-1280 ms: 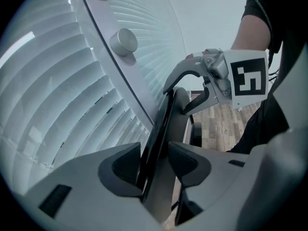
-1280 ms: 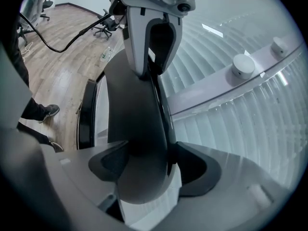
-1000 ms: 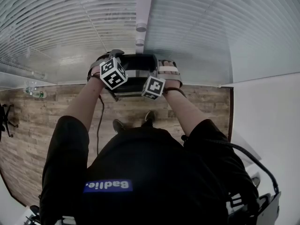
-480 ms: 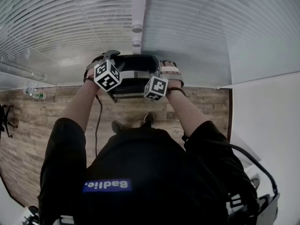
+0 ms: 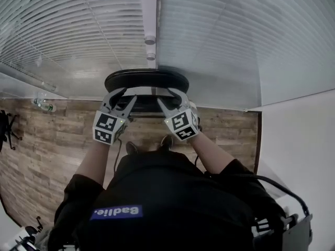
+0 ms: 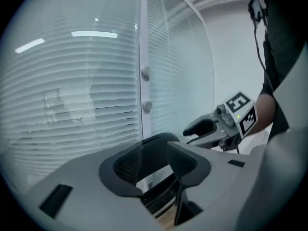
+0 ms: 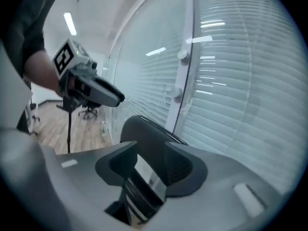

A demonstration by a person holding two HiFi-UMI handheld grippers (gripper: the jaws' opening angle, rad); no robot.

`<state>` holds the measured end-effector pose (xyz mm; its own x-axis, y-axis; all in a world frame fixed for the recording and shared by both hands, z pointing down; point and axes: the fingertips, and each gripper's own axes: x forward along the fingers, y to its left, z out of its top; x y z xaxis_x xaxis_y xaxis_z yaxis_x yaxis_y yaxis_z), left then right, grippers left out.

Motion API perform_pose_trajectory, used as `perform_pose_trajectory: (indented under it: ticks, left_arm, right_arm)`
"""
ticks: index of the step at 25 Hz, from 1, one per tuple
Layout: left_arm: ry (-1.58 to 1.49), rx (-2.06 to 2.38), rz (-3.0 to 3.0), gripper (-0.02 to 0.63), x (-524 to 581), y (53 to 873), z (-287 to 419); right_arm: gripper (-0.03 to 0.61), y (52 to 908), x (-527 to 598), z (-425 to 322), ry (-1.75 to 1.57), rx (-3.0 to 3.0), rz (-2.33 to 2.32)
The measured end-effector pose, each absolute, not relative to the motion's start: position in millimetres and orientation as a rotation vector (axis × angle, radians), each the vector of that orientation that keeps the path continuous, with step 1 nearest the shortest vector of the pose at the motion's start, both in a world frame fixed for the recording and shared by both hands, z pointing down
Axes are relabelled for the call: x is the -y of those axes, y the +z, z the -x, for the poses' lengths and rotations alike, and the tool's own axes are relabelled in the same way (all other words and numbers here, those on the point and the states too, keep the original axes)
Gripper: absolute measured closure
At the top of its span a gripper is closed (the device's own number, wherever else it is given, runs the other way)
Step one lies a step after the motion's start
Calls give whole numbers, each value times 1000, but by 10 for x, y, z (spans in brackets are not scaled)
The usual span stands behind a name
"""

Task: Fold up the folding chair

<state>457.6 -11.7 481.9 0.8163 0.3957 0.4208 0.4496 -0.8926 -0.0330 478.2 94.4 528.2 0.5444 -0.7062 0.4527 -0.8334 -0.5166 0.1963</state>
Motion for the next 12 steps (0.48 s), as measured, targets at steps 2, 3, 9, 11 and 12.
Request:
perform_pose_trajectory:
  ticks: [2,3,9,11,12]
  left_arm:
    - [-546,676,3012,459,127,4663,-4389]
    - [-510,690,3057,479,115,4603,-4302]
    - [-344,846,3143,607,-64,4223,-3905]
    - [-299,899,3139,609,-95,3995,-3792]
    - [-281,915,3140,609,-98,3911,-3736]
  right_arm:
    - [461,5154,-939,-4553,475,1353,-2502]
    - [481,5095,-941,-4457,481,1392,-2549]
    - [575,4651,-975,-4055,481,1535,-2772]
    - [577,4388,-927,-3866,427,1576,-2770]
    - [577,4266,-888,-3764,389,1595,-2748]
